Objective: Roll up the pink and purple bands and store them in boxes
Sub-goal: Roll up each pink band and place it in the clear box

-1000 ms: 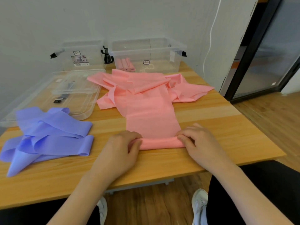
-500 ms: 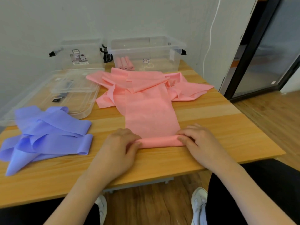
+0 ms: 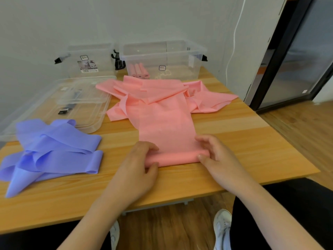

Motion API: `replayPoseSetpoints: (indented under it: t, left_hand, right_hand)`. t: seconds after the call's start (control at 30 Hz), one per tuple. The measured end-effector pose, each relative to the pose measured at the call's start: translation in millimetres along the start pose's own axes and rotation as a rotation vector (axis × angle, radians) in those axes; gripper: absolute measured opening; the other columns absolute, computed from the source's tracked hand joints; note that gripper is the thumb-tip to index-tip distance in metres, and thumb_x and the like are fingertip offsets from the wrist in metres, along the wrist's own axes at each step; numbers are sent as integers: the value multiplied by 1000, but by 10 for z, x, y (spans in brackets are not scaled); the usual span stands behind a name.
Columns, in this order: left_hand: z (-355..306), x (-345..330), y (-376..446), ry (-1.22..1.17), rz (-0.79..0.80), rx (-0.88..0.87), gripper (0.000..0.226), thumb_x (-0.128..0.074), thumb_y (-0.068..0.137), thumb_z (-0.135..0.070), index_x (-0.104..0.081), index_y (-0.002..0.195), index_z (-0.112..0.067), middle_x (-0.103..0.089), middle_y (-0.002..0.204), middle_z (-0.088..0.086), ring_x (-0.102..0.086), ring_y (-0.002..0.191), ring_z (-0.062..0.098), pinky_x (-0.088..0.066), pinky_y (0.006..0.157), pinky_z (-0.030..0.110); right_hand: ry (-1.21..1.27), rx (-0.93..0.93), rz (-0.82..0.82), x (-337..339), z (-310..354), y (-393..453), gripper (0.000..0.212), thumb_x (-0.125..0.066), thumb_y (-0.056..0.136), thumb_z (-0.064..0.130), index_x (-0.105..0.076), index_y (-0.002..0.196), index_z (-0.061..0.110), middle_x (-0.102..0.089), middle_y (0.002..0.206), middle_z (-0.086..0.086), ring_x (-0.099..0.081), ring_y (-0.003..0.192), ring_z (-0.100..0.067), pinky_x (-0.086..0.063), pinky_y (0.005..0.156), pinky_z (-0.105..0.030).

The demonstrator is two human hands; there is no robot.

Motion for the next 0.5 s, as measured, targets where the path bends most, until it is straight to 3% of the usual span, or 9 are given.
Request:
replayPoseSetpoints:
  t: [0.13,0.2,0.27,0.33,0.43,0.5]
  left_hand:
    - [13,81,30,70,-17,-30,12,-56,88,-18,-65,95,-21,-57,93,-13,-47,85,1,-30,77,-1]
    - [20,102,29,39,-34,-8,14,-54,90,-18,-66,96,-21,-61,90,-12,-49,76,-4,-33,74,-1]
    - [19,102,13,33,-9,-34,16,-52,85,-38,-59,97,-32,-62,92,-15,-52,79,-4,-36,75,2]
    - [5,63,2,86,61,-95,33,-47,73,-56,-56,98,-37,-56,96,-19,-48,88,-3,-35,79,5]
    - [-6,72,19,99,52,-127,39,-45,73,-53,-66,94,-27,-56,92,-16,-47,89,2,-36,78,12]
    - [-9,105,21,52,10,-88,26,-50,78,-45,-63,94,-28,-58,87,-17,-52,81,-1,-37,73,9]
  right_hand:
    - [-185,64,-57,110,27,-3,18,-55,90,14,-57,91,32,-57,97,15,-49,92,1,-32,77,-1]
    - [-218,71,-77,117,25,-5,16,-51,92,20,-59,86,32,-59,91,11,-48,88,-2,-31,72,-1]
    - [-247,68,-111,128,31,-13,14,-52,91,24,-58,82,32,-57,84,10,-48,83,-3,-33,67,-6]
    - [-260,62,-160,171,29,-29,13,-58,86,25,-54,77,32,-55,80,9,-48,79,-2,-33,61,-13]
    - [-272,149,-152,198,115,-69,9,-64,82,23,-58,78,29,-53,86,15,-47,87,0,-33,71,-9]
    - [-242,197,-27,124,156,-83,10,-68,79,25,-63,85,30,-54,92,18,-48,94,2,-32,78,-8]
Point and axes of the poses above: each hand's wrist, its own y-axis towards the middle knuckle, its own x-axis out of the back of the hand, z = x × y, the point moved 9 cm from there along y, towards the middle knuckle
